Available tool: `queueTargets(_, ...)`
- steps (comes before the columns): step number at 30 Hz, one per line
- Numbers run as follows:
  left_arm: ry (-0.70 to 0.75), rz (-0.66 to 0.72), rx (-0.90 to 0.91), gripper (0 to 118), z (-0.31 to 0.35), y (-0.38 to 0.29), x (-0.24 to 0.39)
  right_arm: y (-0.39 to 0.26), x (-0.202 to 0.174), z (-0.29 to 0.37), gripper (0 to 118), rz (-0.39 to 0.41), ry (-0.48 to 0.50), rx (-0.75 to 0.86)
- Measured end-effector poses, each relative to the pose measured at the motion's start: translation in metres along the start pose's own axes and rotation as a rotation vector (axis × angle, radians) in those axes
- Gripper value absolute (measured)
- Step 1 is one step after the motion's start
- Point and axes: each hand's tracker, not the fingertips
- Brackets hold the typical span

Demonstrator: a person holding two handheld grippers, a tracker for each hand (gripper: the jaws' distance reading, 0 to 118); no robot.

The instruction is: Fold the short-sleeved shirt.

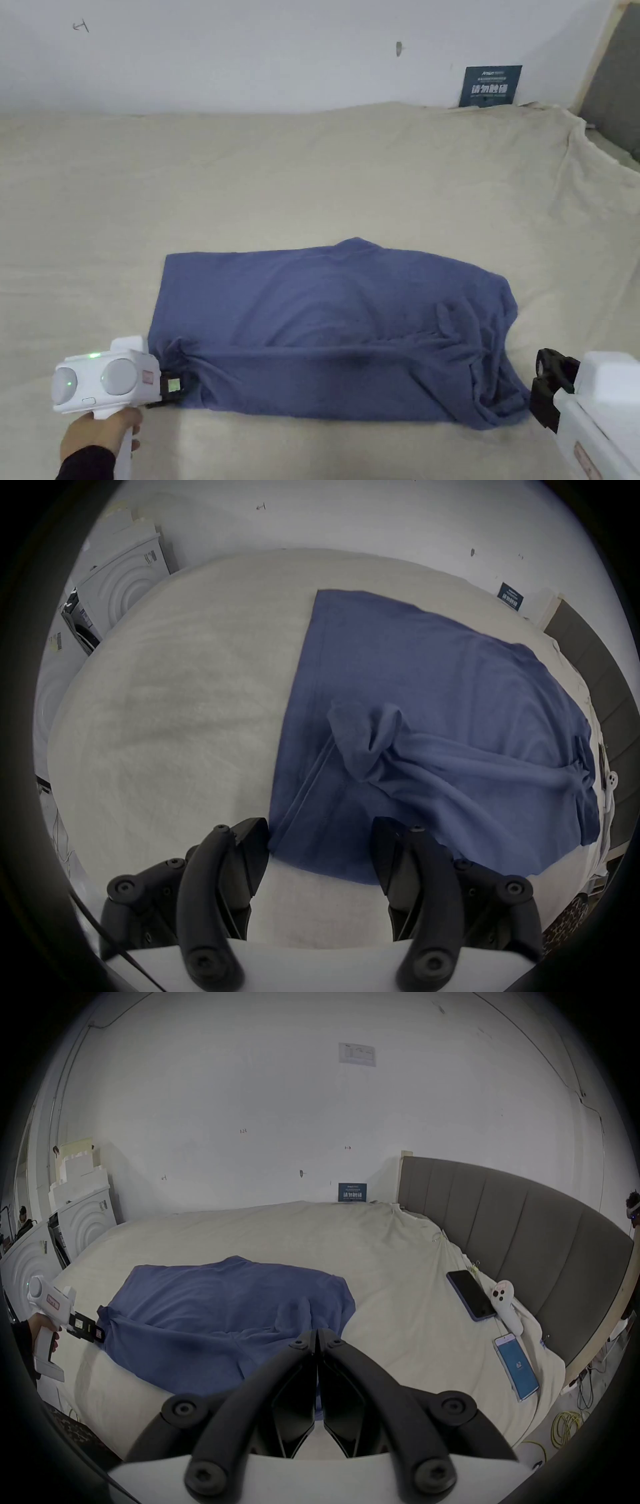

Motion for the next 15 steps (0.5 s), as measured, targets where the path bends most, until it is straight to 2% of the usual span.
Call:
queueTargets(1, -0.005, -0.009, 0.011, 55, 0.002, 0.0, 0.001, -0.002, 0.002, -0.003, 0, -0.007, 0.0, -0.01)
queueTargets(2, -0.017, -0.013, 0.012, 41, 0.003, 0.001, 0.001, -0.004, 0.002, -0.004, 0, -0.015, 0.0, -0.02)
queueTargets(3, -0.04, -0.016, 0.015, 20, 0.005, 0.002, 0.003, -0.006, 0.004, -0.007, 0, -0.024, -0.001, -0.035)
queueTargets(4, -0.084, -0.014, 0.013, 7, 0.007, 0.003, 0.005, -0.009, 0.006, -0.011, 0, -0.038, -0.003, -0.056)
queueTargets(7, -0.037, -0.094, 0.025, 4, 0.006, 0.0, 0.015, -0.02, 0.013, -0.024, 0, -0.088, -0.003, -0.136)
queueTargets(10, -0.065, -0.06, 0.052, 4, 0.015, -0.002, 0.01, -0.032, 0.019, -0.039, 2, -0.1, 0.006, -0.218)
queueTargets(12, -0.082, -0.048, 0.064, 4, 0.022, -0.002, 0.005, -0.04, 0.022, -0.05, 7, -0.116, -0.001, -0.276)
queueTargets(13, -0.086, -0.046, 0.072, 4, 0.025, -0.002, 0.002, -0.044, 0.024, -0.056, 19, -0.135, 0.002, -0.301)
queueTargets(15, -0.097, -0.038, 0.091, 4, 0.032, -0.001, -0.003, -0.05, 0.027, -0.067, 51, -0.163, -0.005, -0.351)
